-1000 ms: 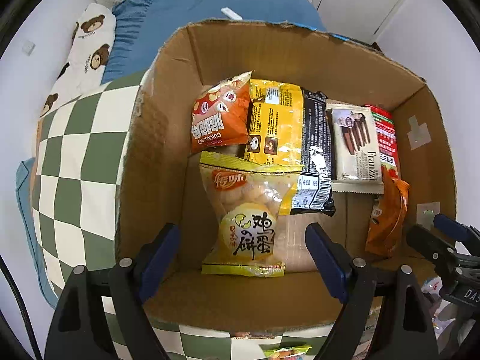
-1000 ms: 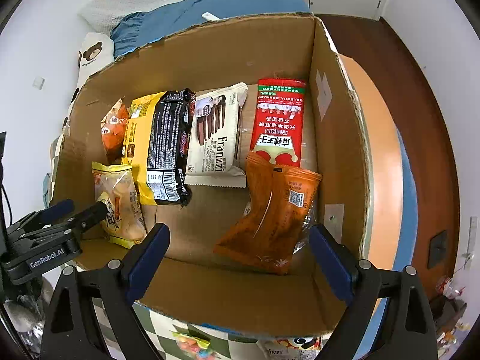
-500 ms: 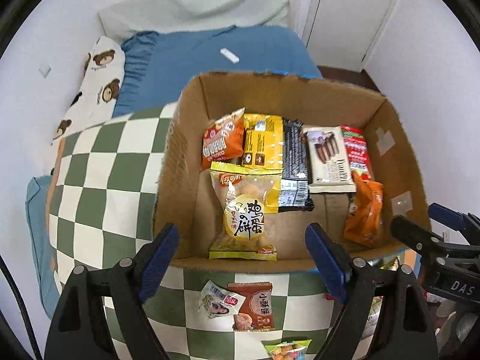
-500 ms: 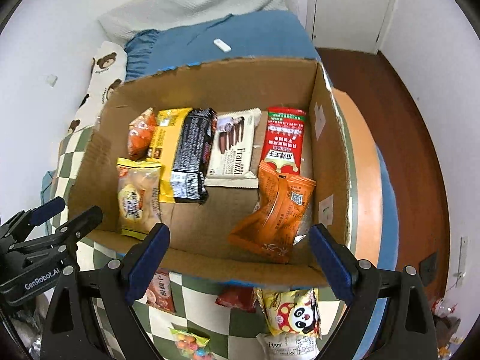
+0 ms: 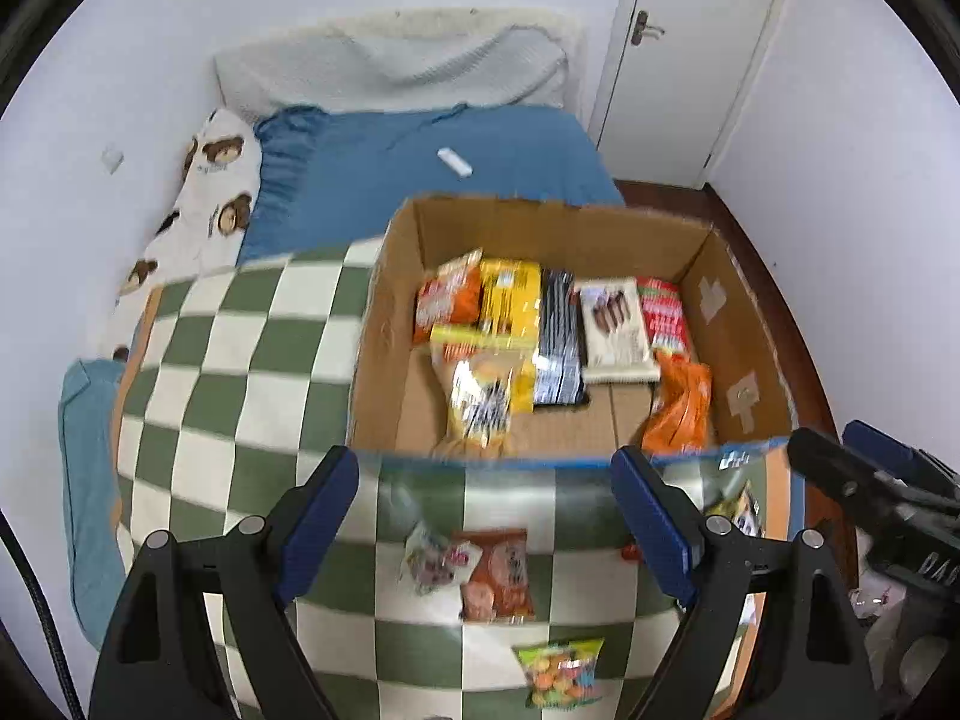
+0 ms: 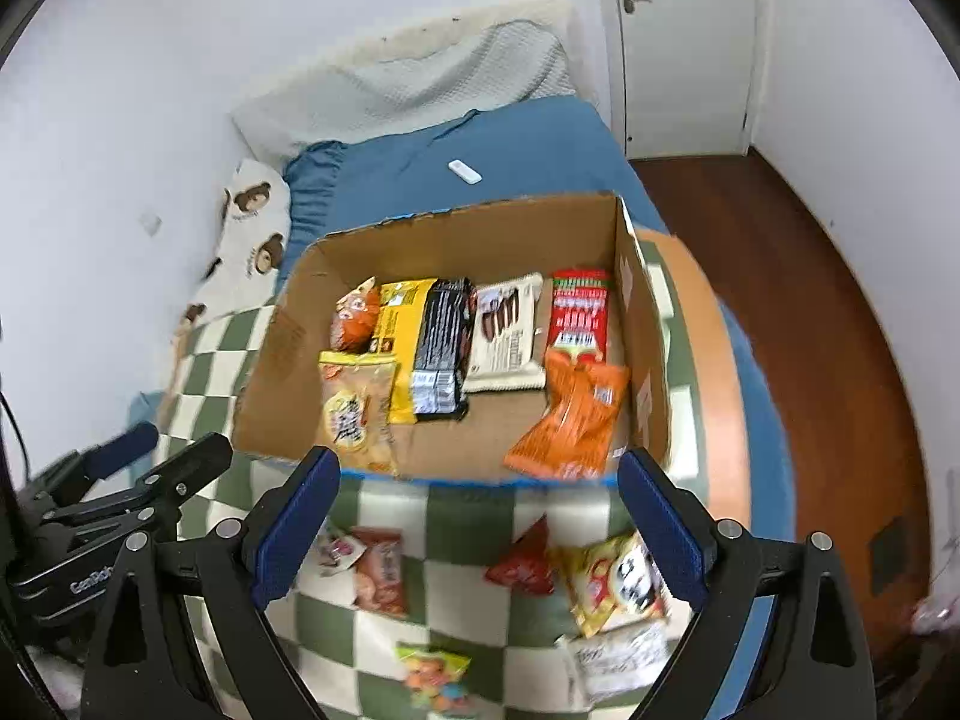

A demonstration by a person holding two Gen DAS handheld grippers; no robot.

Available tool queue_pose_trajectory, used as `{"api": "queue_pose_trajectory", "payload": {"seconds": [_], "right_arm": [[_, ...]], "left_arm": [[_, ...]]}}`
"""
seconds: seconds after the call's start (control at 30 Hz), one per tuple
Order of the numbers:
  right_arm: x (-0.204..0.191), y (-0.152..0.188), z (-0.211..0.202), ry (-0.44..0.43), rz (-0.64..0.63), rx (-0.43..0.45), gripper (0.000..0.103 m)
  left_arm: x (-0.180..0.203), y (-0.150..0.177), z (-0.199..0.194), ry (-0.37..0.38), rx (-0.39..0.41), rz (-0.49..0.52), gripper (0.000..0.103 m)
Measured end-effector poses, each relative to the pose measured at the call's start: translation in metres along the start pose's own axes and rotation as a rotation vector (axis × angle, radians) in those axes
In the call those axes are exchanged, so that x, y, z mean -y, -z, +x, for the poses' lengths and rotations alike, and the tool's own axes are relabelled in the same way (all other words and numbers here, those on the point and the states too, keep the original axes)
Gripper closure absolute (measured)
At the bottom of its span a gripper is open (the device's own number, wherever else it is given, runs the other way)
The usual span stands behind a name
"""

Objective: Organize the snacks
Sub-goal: 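Move both tools back toward the remaining snacks on the blanket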

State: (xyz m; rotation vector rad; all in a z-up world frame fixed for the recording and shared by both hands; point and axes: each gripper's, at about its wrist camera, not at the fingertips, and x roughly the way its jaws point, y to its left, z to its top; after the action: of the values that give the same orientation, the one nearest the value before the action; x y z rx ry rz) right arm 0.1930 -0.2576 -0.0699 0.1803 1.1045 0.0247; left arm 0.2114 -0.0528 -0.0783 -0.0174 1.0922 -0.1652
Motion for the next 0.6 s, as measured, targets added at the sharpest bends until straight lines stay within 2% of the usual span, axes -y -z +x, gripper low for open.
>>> {"api": "queue_pose_trajectory", "payload": {"seconds": [0.17, 0.27, 0.43, 0.5, 0.6], "right_arm": [[0.036, 0.042, 0.008, -0.042, 0.130, -0.041, 0.009], [0.053, 0.068, 0.025, -0.053, 0.184, -0.101, 0.025], [0.059, 0.113, 0.058, -0.057, 0.219, -0.200, 0.026], [0.057, 0.125, 0.069, -0.055, 0.223, -0.225, 0.026], [0.053, 0.144, 0.078, -0.041, 0.211, -0.252, 0.026]], "left_arm": [[-0.022, 0.042, 0.045, -0.027, -0.146, -0.011, 0.017], [-0.030, 0.065, 0.080, -0.066, -0.229, 0.049, 0.017], [-0.026, 0.090, 0.128, -0.149, -0.323, 0.211, 0.017], [-0.023, 0.097, 0.136, -0.119, -0.364, 0.219, 0.017], [-0.021, 0.110, 0.133, -0.016, -0.399, 0.138, 0.017]]}}
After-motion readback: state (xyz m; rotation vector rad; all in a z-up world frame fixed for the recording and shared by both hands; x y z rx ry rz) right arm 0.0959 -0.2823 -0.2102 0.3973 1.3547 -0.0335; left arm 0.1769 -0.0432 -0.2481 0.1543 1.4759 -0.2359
